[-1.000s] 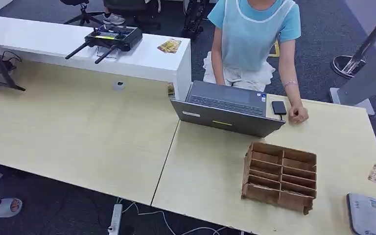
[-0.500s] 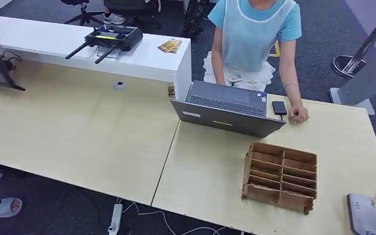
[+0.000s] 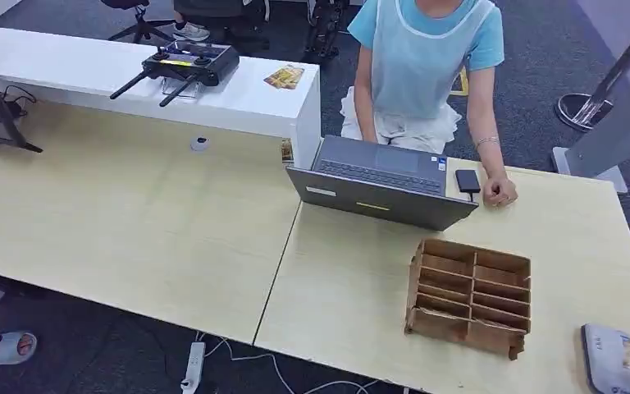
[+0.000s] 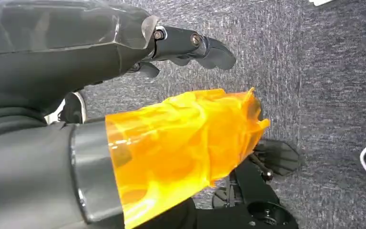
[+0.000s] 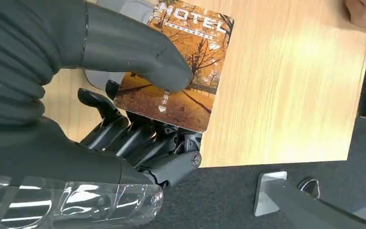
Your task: Pass the card to the sensor for recognition and then transmit it.
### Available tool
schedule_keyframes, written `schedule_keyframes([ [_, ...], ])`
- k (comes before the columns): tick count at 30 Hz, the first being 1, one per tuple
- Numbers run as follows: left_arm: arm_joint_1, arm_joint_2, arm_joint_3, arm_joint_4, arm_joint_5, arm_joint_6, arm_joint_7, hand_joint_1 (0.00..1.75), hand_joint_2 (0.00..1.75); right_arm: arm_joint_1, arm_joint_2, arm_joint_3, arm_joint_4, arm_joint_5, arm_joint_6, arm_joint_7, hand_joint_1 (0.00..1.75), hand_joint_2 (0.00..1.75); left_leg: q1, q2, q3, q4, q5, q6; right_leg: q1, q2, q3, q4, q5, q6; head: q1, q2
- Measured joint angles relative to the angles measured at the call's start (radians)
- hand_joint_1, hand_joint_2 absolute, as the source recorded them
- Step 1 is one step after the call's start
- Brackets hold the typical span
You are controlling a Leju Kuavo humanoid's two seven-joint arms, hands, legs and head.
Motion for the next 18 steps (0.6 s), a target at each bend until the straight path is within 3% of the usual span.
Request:
schedule_keyframes([
  [18,0.0,0.0,0.0,0.0,-0.001,-0.006,0.002,0.0,0.0,-0.047,-0.016,0.047,0.101,0.032,-0.101,0.008,1.75,1.75,0.0,0.0,0.0,0.0,0.0,0.0,0.0,0.0,0.0,0.0,0.0,0.0,0.0,0.0],
])
